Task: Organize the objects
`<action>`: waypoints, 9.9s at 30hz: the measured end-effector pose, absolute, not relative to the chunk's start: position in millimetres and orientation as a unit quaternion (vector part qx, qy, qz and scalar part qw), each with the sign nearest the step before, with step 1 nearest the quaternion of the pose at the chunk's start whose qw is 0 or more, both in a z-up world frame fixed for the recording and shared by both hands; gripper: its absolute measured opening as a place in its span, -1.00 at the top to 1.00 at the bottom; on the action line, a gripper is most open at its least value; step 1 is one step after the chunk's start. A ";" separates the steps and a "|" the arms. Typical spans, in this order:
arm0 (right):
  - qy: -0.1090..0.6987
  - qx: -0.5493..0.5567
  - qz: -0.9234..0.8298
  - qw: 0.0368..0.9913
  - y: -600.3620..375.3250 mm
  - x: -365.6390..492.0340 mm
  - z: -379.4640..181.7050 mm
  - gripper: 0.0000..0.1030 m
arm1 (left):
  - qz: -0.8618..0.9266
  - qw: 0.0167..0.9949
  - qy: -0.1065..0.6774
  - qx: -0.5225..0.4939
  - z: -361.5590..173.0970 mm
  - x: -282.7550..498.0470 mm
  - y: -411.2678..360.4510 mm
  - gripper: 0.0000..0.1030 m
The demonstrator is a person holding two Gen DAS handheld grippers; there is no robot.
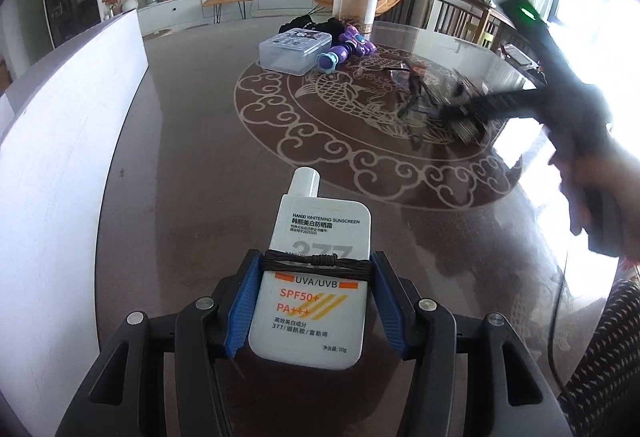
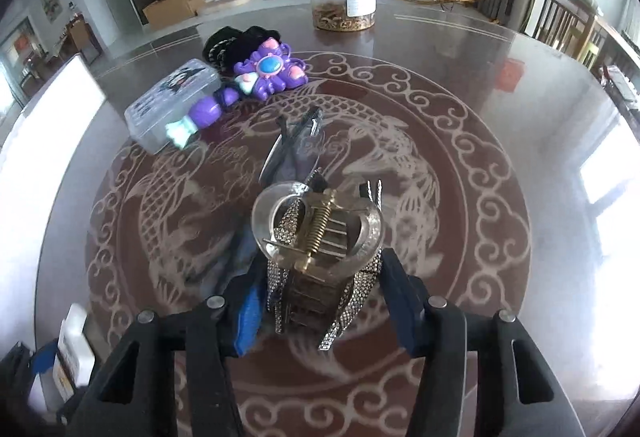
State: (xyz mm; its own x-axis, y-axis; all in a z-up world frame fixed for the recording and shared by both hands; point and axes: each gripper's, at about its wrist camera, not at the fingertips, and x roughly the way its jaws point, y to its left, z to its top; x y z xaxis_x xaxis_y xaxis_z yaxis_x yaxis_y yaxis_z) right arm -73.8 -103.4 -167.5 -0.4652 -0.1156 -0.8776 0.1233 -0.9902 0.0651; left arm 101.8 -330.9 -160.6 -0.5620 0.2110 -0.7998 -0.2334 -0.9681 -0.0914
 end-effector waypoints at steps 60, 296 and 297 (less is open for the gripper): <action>0.014 0.396 -0.896 0.203 -232.5 83.2 -84.4 -0.98 | 0.925 0.031 -0.106 -0.363 -26.0 172.2 -468.3 -0.56; -0.011 0.445 -0.894 0.056 -74.8 2.3 -178.1 -0.72 | 0.885 0.024 0.015 -0.465 -172.2 35.2 -291.8 -1.00; -0.010 0.445 -0.894 0.056 -74.7 2.3 -178.0 -0.72 | 0.885 0.024 0.015 -0.465 -172.4 34.8 -291.6 -1.00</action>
State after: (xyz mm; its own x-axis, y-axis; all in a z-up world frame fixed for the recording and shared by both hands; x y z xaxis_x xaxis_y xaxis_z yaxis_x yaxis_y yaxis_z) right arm 2.3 -74.7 -178.0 -0.5982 -0.1098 -0.7938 0.0916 -0.9934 0.0684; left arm 34.8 -291.6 -172.4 -0.5663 0.0292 -0.8237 -0.0566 -0.9984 0.0035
